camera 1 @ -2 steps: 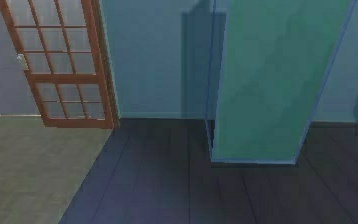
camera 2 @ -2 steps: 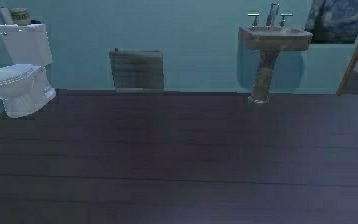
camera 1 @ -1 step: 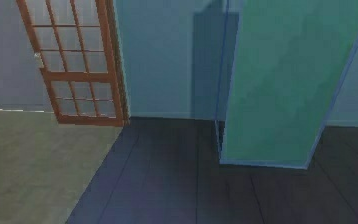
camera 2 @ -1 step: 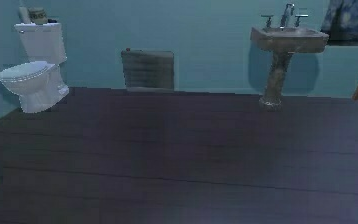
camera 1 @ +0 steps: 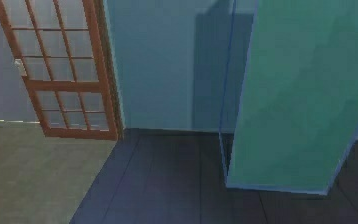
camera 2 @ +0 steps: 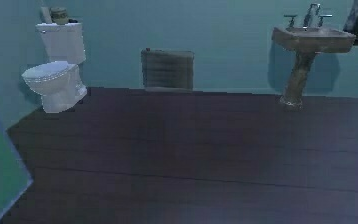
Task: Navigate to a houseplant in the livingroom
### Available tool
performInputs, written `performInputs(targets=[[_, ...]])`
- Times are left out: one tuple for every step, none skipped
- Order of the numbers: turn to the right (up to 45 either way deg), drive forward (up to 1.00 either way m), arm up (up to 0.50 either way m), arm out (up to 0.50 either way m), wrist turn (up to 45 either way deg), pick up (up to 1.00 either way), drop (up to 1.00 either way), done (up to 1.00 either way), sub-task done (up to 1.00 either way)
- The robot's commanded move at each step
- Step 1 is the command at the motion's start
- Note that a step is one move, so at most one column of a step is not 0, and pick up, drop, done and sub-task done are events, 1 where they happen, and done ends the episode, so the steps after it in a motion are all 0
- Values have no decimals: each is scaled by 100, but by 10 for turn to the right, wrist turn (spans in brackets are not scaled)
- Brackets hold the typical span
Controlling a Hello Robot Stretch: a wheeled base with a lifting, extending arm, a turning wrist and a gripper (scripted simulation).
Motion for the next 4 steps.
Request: performInputs(targets=[[-330,0,0,0,0,0,0,0,0],[0,90,0,0,0,0,0,0,0],[-450,0,0,0,0,0,0,0,0],[-60,0,0,0,0,0,0,0,0]])
